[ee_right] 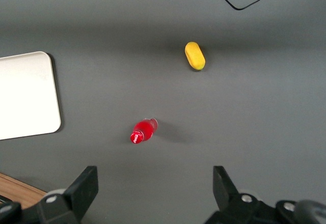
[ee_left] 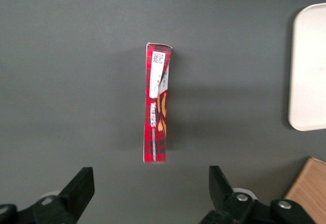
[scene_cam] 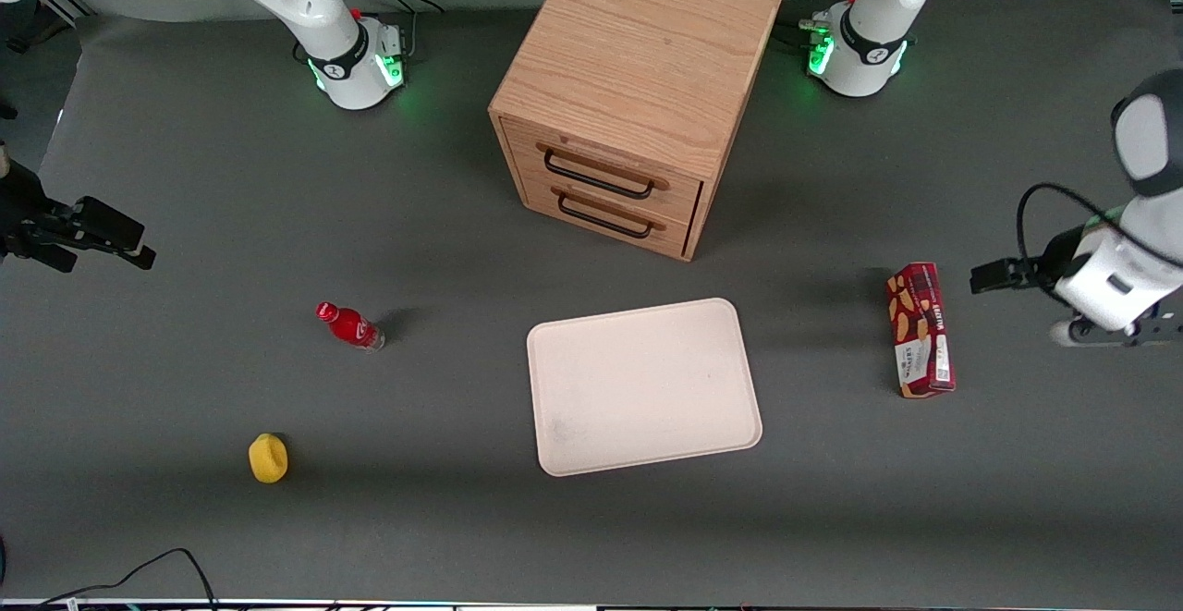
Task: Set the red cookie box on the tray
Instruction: 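Lower the open left gripper over the red cookie box, then close the left gripper on the red cookie box and lift it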
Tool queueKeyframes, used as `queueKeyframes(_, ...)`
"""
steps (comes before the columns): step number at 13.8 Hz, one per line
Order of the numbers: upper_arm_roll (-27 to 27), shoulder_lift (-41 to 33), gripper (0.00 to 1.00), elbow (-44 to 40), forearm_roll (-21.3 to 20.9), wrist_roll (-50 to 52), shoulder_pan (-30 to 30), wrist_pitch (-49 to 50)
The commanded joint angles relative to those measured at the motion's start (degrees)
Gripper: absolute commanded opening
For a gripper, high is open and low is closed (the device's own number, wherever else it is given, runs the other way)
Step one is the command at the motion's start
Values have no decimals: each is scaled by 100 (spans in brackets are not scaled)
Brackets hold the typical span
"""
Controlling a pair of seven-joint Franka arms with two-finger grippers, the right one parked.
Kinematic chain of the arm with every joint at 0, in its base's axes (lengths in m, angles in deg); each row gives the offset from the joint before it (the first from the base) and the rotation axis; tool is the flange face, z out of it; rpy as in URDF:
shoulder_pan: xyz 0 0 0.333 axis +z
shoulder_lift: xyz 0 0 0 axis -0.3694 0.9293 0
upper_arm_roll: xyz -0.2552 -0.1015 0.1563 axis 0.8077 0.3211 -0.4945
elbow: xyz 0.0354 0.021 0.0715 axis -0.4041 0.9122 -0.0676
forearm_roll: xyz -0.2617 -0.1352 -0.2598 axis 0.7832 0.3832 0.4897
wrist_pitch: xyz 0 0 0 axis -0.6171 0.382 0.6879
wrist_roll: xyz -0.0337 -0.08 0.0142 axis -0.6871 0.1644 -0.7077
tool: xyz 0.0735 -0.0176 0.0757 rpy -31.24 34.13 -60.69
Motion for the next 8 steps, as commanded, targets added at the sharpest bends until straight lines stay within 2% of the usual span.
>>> queueKeyframes(1,-8,281,100,239,63,-197,211,-496)
queueKeyframes(3,-17,430,100,871,54,-205,186,-1496)
queueKeyframes(5,-8,640,83,1338,45,-214,159,-2280)
queueKeyframes(6,-8,737,81,1409,36,-205,72,-2484)
queueKeyframes(7,-8,791,70,1428,28,-205,2,-2520)
queueKeyframes(8,-8,809,47,1454,-42,-214,-17,-2521)
